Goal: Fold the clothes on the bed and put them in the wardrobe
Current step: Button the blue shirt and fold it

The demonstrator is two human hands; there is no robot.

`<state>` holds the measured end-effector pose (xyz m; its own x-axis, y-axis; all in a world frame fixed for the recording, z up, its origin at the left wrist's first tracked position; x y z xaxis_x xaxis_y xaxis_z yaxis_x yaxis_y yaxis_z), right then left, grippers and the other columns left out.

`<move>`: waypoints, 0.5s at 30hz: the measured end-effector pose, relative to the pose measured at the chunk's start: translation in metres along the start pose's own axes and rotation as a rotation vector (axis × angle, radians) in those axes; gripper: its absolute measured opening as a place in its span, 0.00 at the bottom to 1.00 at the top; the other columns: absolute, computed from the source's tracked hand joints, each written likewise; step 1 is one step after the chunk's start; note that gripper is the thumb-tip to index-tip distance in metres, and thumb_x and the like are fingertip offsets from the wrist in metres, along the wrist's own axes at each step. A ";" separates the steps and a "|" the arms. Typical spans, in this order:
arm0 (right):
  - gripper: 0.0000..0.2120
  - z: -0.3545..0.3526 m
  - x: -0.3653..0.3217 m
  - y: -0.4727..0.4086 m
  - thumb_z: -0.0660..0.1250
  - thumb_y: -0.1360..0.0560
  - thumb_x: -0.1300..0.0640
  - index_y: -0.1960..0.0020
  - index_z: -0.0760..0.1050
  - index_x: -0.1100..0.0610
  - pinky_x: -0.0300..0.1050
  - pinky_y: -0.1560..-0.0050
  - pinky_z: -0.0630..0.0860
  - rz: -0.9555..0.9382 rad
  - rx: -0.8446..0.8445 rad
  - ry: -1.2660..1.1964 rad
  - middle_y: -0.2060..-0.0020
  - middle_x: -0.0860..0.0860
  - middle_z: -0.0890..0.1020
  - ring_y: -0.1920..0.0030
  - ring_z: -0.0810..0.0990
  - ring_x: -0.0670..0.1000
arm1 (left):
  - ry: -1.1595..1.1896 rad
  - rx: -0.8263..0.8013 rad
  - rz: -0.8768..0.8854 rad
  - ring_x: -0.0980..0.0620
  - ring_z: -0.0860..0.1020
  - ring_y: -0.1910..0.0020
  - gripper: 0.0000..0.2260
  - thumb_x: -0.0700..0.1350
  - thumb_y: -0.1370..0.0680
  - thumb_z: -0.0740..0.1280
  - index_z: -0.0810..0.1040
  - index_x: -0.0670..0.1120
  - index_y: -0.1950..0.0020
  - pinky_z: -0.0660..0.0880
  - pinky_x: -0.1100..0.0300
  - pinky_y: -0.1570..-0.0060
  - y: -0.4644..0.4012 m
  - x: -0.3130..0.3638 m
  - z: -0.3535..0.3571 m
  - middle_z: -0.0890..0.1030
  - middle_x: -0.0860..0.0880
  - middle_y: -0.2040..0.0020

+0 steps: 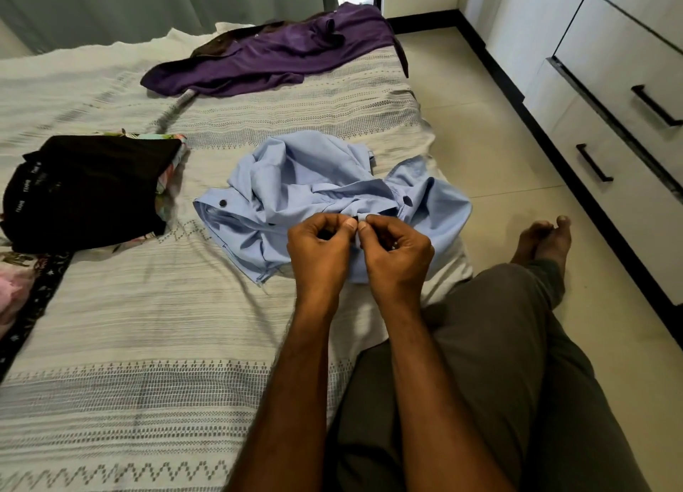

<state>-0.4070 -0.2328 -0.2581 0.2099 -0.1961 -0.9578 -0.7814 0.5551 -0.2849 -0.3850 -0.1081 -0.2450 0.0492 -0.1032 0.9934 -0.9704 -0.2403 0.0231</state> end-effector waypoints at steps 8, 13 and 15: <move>0.07 -0.003 -0.004 0.001 0.70 0.27 0.69 0.53 0.85 0.62 0.34 0.56 0.78 -0.089 -0.065 -0.031 0.60 0.45 0.85 0.59 0.84 0.40 | -0.012 0.017 0.019 0.55 0.82 0.65 0.02 0.38 0.25 0.73 0.85 0.42 0.58 0.77 0.61 0.62 0.000 0.003 0.000 0.85 0.48 0.65; 0.09 -0.001 0.004 -0.002 0.74 0.28 0.70 0.52 0.85 0.59 0.37 0.54 0.81 -0.062 -0.131 -0.031 0.59 0.43 0.85 0.58 0.85 0.41 | -0.001 -0.027 -0.034 0.53 0.82 0.64 0.03 0.37 0.27 0.73 0.85 0.42 0.59 0.77 0.59 0.61 -0.004 -0.004 -0.006 0.84 0.47 0.65; 0.09 -0.001 0.005 -0.002 0.74 0.28 0.69 0.50 0.85 0.58 0.36 0.53 0.81 -0.075 -0.151 -0.024 0.58 0.42 0.84 0.56 0.84 0.40 | -0.011 -0.031 -0.034 0.52 0.82 0.64 0.03 0.37 0.27 0.73 0.86 0.42 0.59 0.77 0.60 0.61 -0.005 -0.004 -0.008 0.84 0.46 0.65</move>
<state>-0.4048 -0.2353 -0.2621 0.2835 -0.2121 -0.9352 -0.8419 0.4119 -0.3486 -0.3817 -0.0991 -0.2483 0.0849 -0.1064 0.9907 -0.9750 -0.2138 0.0606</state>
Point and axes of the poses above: each hand's wrist, its own y-axis away from the middle knuckle, its own z-axis out of the palm, x = y × z, the point moved 5 cm from there along -y, towards the middle knuckle
